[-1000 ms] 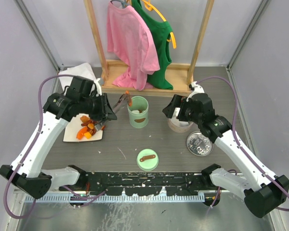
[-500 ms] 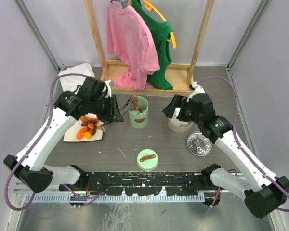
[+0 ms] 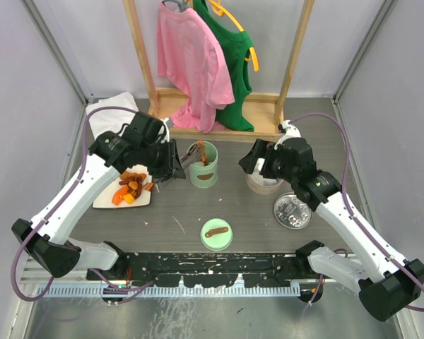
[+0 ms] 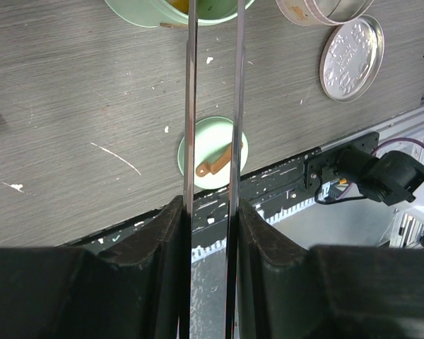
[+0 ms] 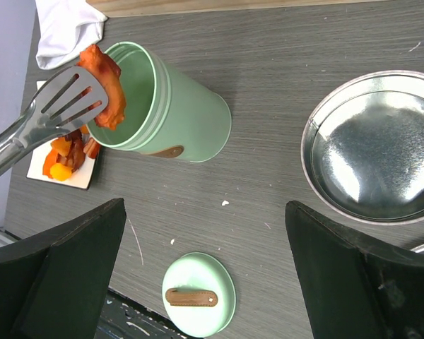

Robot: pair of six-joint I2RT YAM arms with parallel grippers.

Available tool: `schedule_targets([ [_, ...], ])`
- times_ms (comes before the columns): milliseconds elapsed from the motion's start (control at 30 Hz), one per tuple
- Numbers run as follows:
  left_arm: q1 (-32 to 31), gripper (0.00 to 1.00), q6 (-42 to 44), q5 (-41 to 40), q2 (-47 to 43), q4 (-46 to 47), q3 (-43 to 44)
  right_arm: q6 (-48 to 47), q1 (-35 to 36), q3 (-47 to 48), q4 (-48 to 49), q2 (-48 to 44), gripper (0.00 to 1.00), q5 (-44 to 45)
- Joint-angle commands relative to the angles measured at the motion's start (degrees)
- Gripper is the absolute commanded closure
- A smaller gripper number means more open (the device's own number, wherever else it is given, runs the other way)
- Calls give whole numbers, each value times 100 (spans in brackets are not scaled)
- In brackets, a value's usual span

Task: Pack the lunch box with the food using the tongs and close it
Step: Place the fake food in the packing box, then pick up the fake food from the plate.

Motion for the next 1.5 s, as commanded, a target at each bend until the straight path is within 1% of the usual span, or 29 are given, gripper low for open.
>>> schedule_targets([
  [0,-20,68,-53,-114,-91,337,161,28,-15,48,203,-137,0,13],
  [100,-19,64,-35,-145,-126,293,197,30,-15,47,200,-134,0,13],
  [133,-21,59,-42,-175,-146,285,206,33,-15,47,203,-132,0,13],
  [300,-22,57,4,-315,-218,129,269,25,-15,64,203,-119,0,-2],
  [367,-20,58,-51,-591,-263,47,288,32,-15,69,201,-115,0,-13],
  [433,-17,57,-136,-988,-568,-47,266,38,-16,69,201,-115,0,-13],
  [600,18,57,-417,-2035,-924,-635,229,38,-15,82,205,-98,0,-72],
  [700,105,57,-584,-2610,-1134,-1340,208,36,-11,76,202,-118,0,-92],
  [767,167,56,-708,-2851,-1232,-1839,174,42,-15,58,206,-146,0,-85],
  [933,207,57,-901,-2955,-1308,-2990,-63,29,-17,6,205,-243,0,-75],
  [1033,207,56,-902,-2945,-1260,-3430,-259,-29,-15,-23,201,-285,0,-73],
  [1100,251,57,-849,-3133,-1147,-3726,-280,-67,-15,-32,192,-298,0,-75],
  [1200,457,57,-542,-2905,-986,-3801,-341,-117,-13,-35,192,-308,0,-92],
  [1300,542,57,-450,-2868,-826,-3801,-380,-188,-17,-33,172,-332,0,-70],
  [1367,742,57,-392,-2818,-781,-3789,-457,-223,-11,-39,150,-362,0,-15],
  [1467,1216,57,-105,-2713,-772,-3750,-682,-293,-15,-79,146,-432,0,87],
])
